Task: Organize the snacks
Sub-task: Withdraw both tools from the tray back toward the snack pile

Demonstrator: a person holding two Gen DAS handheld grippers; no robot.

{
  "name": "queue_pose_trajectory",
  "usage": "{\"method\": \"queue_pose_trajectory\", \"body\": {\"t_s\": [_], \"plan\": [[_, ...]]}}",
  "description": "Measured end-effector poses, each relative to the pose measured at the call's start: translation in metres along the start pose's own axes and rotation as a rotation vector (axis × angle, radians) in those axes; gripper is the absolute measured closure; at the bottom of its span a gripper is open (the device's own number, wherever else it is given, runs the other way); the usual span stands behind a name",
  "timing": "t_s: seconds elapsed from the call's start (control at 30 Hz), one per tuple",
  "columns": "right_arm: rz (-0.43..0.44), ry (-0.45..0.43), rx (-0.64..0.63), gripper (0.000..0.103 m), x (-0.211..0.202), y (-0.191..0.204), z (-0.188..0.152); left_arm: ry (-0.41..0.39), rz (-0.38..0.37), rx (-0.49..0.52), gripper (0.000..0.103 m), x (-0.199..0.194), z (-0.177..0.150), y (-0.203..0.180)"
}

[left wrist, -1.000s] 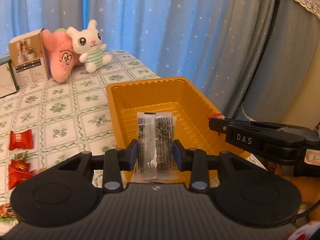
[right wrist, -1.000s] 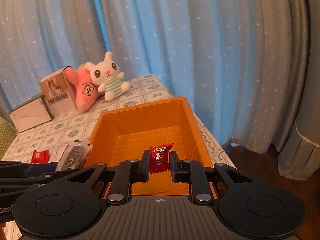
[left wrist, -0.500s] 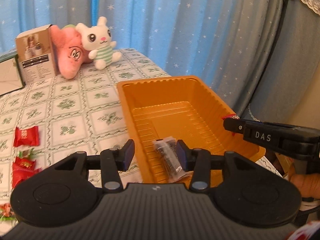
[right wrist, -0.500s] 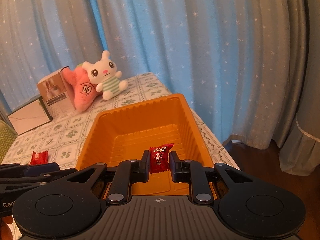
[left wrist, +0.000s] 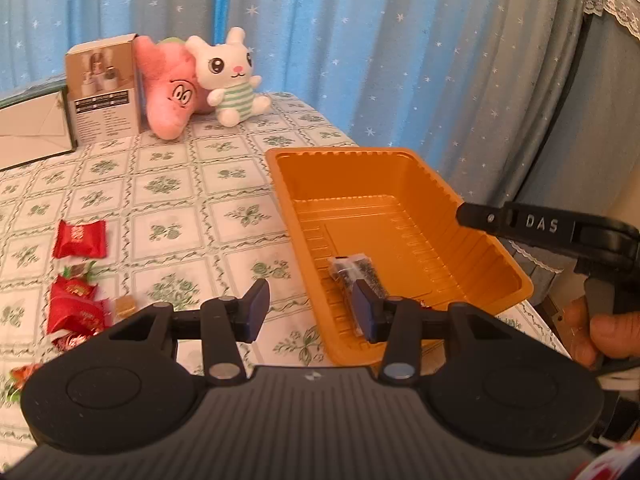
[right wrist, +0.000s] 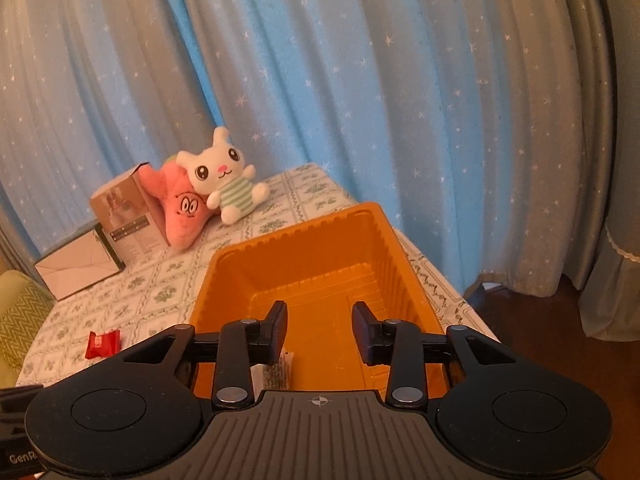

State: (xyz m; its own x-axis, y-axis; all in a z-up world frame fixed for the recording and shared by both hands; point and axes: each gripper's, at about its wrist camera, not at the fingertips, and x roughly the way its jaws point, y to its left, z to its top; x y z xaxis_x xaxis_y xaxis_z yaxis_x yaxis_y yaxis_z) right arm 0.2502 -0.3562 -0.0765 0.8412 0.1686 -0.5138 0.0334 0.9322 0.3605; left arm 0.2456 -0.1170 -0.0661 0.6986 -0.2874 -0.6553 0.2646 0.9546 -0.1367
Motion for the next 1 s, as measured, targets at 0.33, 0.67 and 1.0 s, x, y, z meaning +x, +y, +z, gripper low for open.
{"method": "queue_pose_trajectory", "body": {"t_s": [0.33,0.67,1.0], "plan": [[0.019,-0.040,-0.072,0.066,-0.020,0.030,-0.007,-0.005,0.055,-0.026,0.062,-0.034,-0.015,0.017],[0.142,-0.037,-0.176,0.058,-0.038,0.078,-0.034,-0.017,0.127,-0.066,0.056,-0.075,-0.043,0.045],[0.233,0.025,-0.285,0.045,-0.041,0.131,-0.069,-0.010,0.226,-0.113,0.042,-0.110,-0.070,0.096]]}}
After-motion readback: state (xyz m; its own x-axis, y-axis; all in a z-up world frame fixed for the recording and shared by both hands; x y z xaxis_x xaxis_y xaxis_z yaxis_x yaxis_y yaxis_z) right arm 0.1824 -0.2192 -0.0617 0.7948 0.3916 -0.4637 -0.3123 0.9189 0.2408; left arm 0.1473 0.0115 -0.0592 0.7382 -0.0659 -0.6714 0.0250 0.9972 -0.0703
